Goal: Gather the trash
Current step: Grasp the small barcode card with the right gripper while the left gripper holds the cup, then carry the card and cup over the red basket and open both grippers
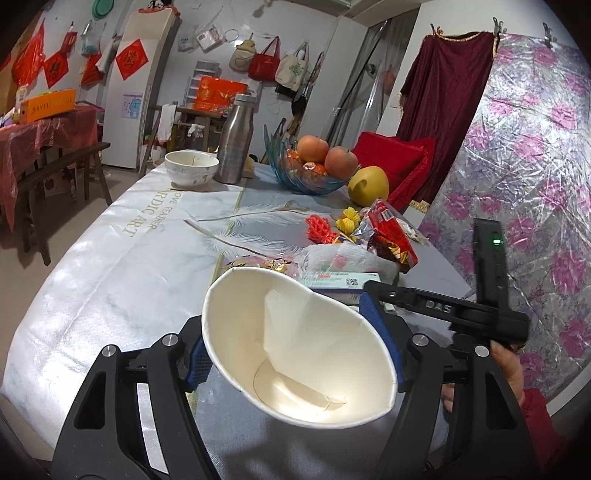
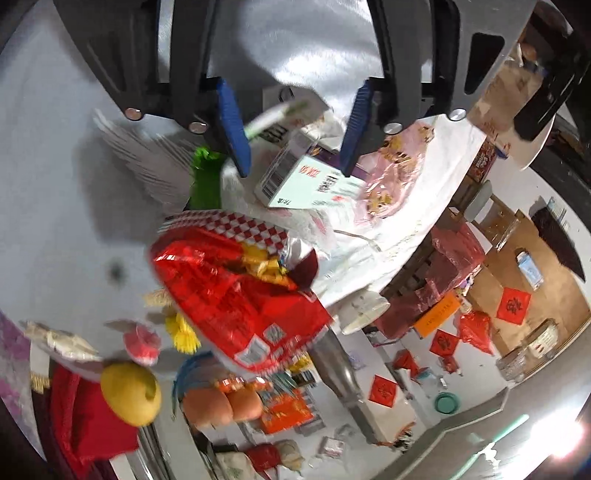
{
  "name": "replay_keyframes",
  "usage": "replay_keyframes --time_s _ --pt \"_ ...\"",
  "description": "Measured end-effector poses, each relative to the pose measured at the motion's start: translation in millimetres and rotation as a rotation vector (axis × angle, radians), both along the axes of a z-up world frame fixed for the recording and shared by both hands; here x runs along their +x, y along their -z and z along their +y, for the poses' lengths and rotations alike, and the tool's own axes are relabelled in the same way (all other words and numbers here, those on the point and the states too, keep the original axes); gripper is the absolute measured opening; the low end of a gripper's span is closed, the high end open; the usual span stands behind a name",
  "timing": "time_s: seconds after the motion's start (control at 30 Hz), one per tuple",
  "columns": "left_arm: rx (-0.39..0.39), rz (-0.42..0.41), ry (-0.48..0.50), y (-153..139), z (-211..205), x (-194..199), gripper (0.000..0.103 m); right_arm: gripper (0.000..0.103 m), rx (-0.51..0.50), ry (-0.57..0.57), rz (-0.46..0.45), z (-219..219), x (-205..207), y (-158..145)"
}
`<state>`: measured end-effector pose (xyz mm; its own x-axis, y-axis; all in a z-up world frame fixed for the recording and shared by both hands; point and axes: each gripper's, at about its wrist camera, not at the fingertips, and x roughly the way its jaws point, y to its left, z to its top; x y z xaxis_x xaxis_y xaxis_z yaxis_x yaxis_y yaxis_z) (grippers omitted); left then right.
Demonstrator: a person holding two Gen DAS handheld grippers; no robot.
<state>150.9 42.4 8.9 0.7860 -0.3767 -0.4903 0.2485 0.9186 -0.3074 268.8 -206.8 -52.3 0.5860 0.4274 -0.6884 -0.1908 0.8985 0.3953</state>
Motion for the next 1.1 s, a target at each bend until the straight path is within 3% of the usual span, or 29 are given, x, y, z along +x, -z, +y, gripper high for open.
replay_keyframes --time_s 0.1,0.13,0.17,0.23,0.43,0.7,1.1 --pt "0.003 0.002 -0.001 2 0 0 0.07 0.052 0.033 -0.012 0.009 5 4 4" --pt "0.001 0.006 0.001 3 -1 0 0.07 0.047 0.031 -0.019 0.008 8 6 4" --pt "0.0 0.009 0.001 4 -1 1 0.07 0.025 0.043 -0.027 0.012 11 7 5" --pt "0.0 0.012 0.002 4 -1 1 0.07 0.021 0.088 -0.043 0.016 11 7 5" --pt "-0.007 -0.012 -0.006 -6 2 -8 0.07 0.018 0.137 -0.036 -0.07 4 -17 -23" --pt "-0.016 -0.066 0.002 -30 -2 -35 0.07 0.018 0.123 -0.024 -0.19 -13 -64 -68" --pt "-0.02 -0.161 0.066 -62 -23 -103 0.07 0.018 0.083 -0.028 -0.324 -34 -174 -115"
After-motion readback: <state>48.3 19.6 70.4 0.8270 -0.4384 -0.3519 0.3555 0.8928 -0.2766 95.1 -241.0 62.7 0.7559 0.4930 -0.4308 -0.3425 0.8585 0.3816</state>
